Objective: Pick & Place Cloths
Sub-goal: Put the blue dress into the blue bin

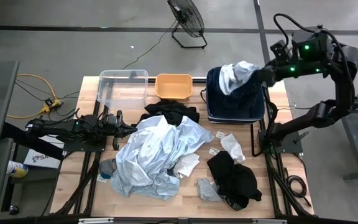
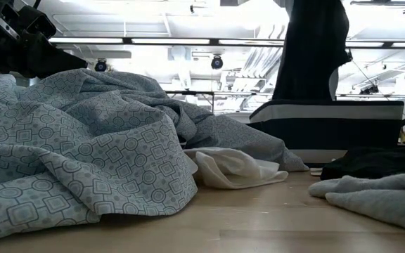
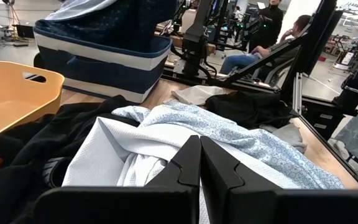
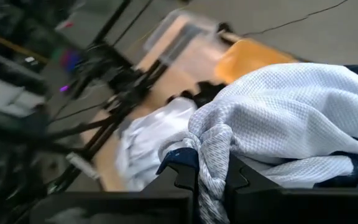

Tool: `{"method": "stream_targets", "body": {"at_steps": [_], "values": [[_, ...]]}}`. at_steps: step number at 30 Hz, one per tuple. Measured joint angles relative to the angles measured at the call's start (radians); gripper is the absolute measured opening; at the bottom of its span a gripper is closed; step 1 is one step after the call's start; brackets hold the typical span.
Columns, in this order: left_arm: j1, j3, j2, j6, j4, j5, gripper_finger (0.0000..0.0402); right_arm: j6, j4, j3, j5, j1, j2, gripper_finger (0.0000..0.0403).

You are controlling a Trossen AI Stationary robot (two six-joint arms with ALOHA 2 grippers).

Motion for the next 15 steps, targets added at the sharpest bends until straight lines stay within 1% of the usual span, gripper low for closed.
{"method": "stream_targets", "body": {"at_steps": [4,6,7,10,15], "values": [[0.0,0.0,0.0,0.0,0.0,0.0,0.0,0.025,0.0,0.0,-0.069,0.045,-0.028,0.0008],[0.0,0.0,0.0,0.0,0.0,0.0,0.0,0.061,0.0,0.0,-0.059,0.069,-0.049,0.0008],[0.0,0.0,0.0,0.0,0.0,0.0,0.0,0.076,-0.001,0.0,-0.033,0.081,-0.06,0.0008],[0.0,0.0,0.0,0.0,0.0,0.0,0.0,0.095,-0.002,0.0,0.091,0.109,-0.084,0.0008],[0.0,0.0,0.0,0.0,0.0,0.0,0.0,0.098,-0.001,0.0,0.295,0.114,-0.094,0.0008]]}}
